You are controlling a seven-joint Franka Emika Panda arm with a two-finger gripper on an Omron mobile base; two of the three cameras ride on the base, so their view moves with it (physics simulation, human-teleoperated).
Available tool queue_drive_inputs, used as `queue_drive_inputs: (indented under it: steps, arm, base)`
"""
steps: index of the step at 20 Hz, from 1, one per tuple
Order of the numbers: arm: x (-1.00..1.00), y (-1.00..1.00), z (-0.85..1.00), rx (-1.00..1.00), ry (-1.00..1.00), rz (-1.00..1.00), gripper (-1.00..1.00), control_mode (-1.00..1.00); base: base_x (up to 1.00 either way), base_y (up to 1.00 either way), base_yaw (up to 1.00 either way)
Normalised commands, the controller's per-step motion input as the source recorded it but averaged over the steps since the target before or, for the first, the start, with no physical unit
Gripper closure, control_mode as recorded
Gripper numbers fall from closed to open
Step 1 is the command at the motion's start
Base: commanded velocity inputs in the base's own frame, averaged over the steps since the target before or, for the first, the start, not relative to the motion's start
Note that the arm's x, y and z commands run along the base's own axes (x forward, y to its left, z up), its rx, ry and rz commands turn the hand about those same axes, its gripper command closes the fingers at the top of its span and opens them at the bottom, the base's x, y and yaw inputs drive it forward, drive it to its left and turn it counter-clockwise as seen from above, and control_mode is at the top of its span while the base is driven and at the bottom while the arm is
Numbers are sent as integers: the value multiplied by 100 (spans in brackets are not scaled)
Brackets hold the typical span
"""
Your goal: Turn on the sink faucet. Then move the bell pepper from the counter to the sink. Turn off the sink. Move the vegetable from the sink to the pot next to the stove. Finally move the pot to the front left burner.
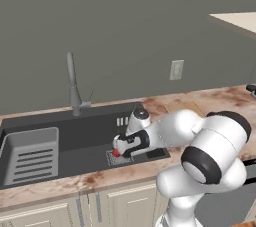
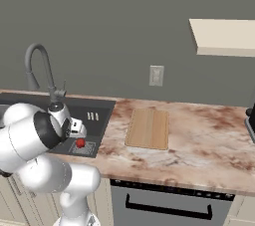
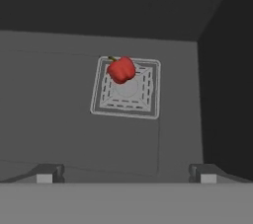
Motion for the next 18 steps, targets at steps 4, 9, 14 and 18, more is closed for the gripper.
queue_drive_inputs:
  steps: [4,9,14,18]
  arm:
    - [8,12,-7,-3,1,0,-100,-100]
    - [7,11,-10,-3,1,0,-100,-100]
    - [2,2,-15,-2,0,0,-100,-100]
    - [4,0,-16,-3,0,0,-100,-100]
  base:
    - [0,0,0]
    - [0,0,0]
    - [0,0,0]
    - [0,0,0]
